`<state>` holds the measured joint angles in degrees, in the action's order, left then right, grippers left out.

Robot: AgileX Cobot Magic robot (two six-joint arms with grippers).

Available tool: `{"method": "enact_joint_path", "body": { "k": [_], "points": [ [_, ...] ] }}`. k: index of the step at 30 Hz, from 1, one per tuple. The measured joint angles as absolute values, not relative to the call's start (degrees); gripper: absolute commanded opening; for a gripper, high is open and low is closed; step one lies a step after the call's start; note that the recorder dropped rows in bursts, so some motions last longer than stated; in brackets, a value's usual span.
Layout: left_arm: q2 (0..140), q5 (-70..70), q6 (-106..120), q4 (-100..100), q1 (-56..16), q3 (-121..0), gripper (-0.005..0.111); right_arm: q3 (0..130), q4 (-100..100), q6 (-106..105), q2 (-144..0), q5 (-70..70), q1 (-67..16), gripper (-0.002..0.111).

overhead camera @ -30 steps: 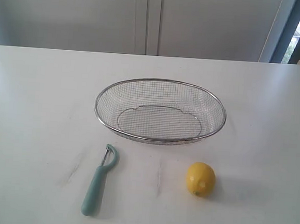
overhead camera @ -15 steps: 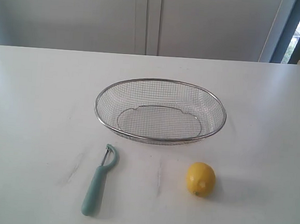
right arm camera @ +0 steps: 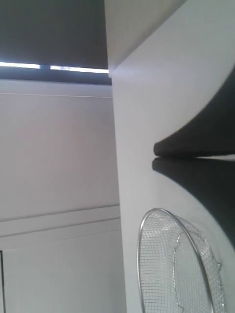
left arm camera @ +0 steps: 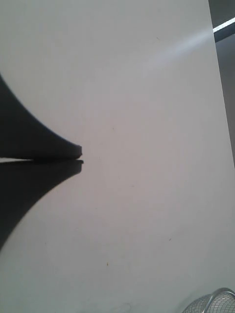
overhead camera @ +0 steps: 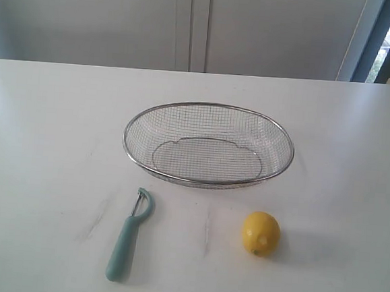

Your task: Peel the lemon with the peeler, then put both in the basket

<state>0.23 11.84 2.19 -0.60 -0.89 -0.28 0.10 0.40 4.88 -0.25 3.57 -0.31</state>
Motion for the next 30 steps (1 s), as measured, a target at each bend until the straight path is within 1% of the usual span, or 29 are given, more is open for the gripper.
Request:
{"method": "enact_joint_path", "body": {
  "k": [13, 25, 30],
  "points": [
    [0.2, 11.8, 2.2, -0.6, -0.9, -0.3, 0.0, 0.1, 0.4, 7.7, -0.2, 0.8, -0.3, 0.0],
    [0.2, 11.8, 2.2, -0.6, -0.9, -0.3, 0.0, 0.1, 0.4, 30.2, -0.2, -3.9, -0.3, 0.0],
    [0.2, 11.8, 2.2, -0.6, -0.9, -0.3, 0.0, 0.1, 0.4, 33.1, -0.2, -5.3, -0.3, 0.0]
  ]
}}
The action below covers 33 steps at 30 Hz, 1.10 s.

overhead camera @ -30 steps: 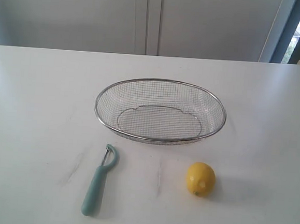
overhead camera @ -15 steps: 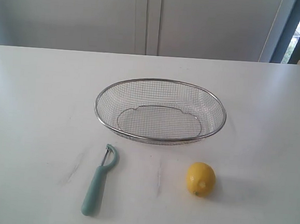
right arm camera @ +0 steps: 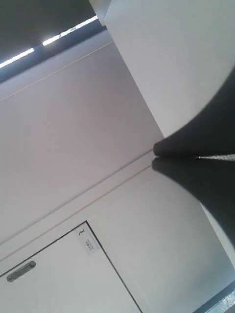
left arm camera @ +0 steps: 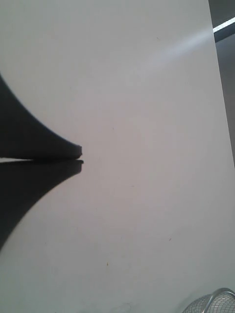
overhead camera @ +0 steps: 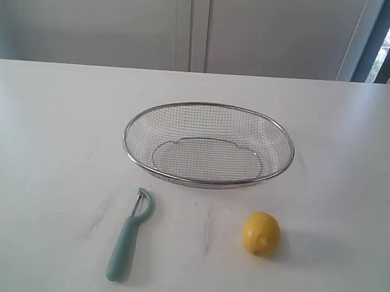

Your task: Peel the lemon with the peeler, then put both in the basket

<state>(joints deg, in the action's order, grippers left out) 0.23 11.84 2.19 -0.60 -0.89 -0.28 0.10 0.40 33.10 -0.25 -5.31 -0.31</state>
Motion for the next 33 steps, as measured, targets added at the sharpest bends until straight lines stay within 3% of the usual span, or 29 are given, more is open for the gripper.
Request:
{"method": "enact_joint_path", "body": {
  "k": [12, 19, 33],
  "points": [
    [0.2, 11.8, 2.2, -0.6, -0.9, -0.3, 0.0, 1.2, 0.4, 33.4, -1.1, -2.7, -0.3, 0.0],
    [0.2, 11.8, 2.2, -0.6, -0.9, -0.3, 0.0, 7.3, 0.4, 29.2, -9.9, -1.5, -0.3, 0.0],
    [0.2, 11.8, 2.2, -0.6, -0.9, -0.3, 0.0, 24.0, 0.8, 16.7, -25.0, 20.3, -0.5, 0.0]
  ]
}}
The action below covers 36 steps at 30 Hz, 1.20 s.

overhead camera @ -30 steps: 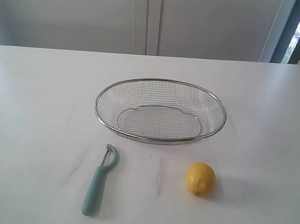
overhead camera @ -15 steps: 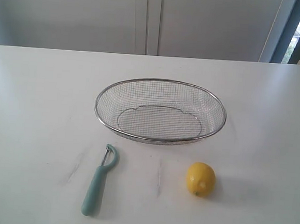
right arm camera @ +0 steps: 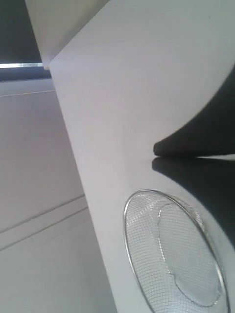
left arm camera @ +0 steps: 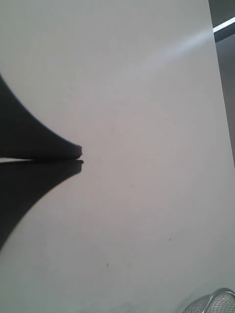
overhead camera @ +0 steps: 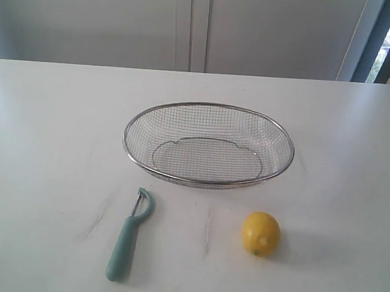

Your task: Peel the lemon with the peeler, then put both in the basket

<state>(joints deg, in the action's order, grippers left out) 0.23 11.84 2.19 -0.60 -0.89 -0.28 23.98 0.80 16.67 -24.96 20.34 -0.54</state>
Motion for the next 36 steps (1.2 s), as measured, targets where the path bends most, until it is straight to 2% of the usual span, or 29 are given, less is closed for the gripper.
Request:
{"method": "enact_joint_path", "body": {
  "k": [13, 22, 36],
  "points": [
    [0.2, 11.8, 2.2, -0.6, -0.9, -0.3, 0.0, 39.4, 10.5, -3.2, -35.1, 34.7, -0.5, 0.0],
    [0.2, 11.8, 2.2, -0.6, -0.9, -0.3, 0.0, 44.6, 25.1, -18.4, -44.4, 40.6, -0.8, 0.0],
    [0.2, 11.8, 2.2, -0.6, -0.9, -0.3, 0.0, 49.5, 25.7, -21.1, -54.0, 42.2, -14.9, 0.0]
  ]
}}
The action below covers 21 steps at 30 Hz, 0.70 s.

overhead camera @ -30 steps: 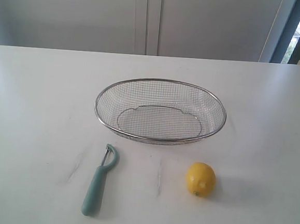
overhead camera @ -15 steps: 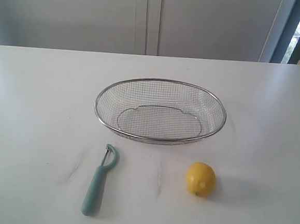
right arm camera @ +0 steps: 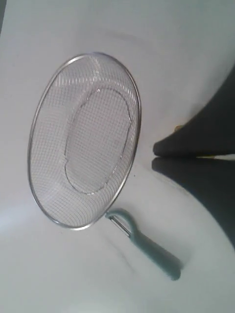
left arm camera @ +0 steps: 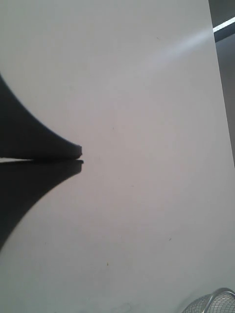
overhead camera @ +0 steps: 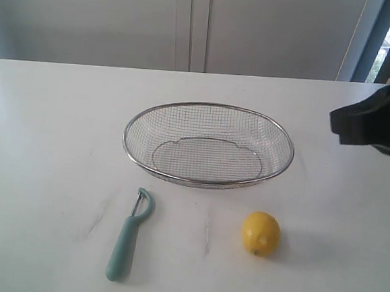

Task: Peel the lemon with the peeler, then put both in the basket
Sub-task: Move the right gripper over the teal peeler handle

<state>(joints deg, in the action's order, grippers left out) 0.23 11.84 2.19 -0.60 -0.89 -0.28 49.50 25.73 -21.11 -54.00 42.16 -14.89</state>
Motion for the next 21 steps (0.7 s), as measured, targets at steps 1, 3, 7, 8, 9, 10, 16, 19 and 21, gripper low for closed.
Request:
{"method": "enact_joint_path", "body": {
  "k": [1, 3, 7, 8, 9, 10, 16, 19, 21],
  "points": [
    [0.2, 11.8, 2.2, -0.6, -0.9, -0.3, 0.0, 49.5, 25.7, -21.1, -54.5, 42.2, -16.2, 0.0],
    [0.2, 11.8, 2.2, -0.6, -0.9, -0.3, 0.0, 49.5, 25.2, -21.1, -55.6, 41.5, -18.8, 0.0],
    [0.2, 11.8, 2.2, -0.6, -0.9, -0.3, 0.0, 50.2, 21.2, -19.5, -58.1, 40.6, -24.1, 0.0],
    [0.2, 11.8, 2.2, -0.6, -0.9, -0.3, 0.0, 50.8, 19.3, -18.0, -59.0, 40.3, -25.7, 0.0],
    [0.2, 11.8, 2.2, -0.6, -0.9, -0.3, 0.0, 51.4, 17.3, -16.1, -59.9, 40.2, -27.3, 0.0],
    [0.2, 11.8, 2.2, -0.6, -0.9, -0.3, 0.0, 52.1, 15.1, -14.3, -60.9, 40.2, -29.0, 0.0],
    [0.2, 11.8, 2.2, -0.6, -0.9, -0.3, 0.0, 57.1, 5.4, -5.1, -67.7, 40.1, -38.4, 0.0],
    [0.2, 11.8, 2.2, -0.6, -0.9, -0.3, 0.0, 60.0, 1.7, -1.1, -71.7, 40.7, -42.0, 0.0],
    [0.2, 11.8, 2.2, -0.6, -0.9, -0.3, 0.0, 61.8, -0.7, 1.7, -74.3, 41.6, -44.1, 0.0]
  ]
}}
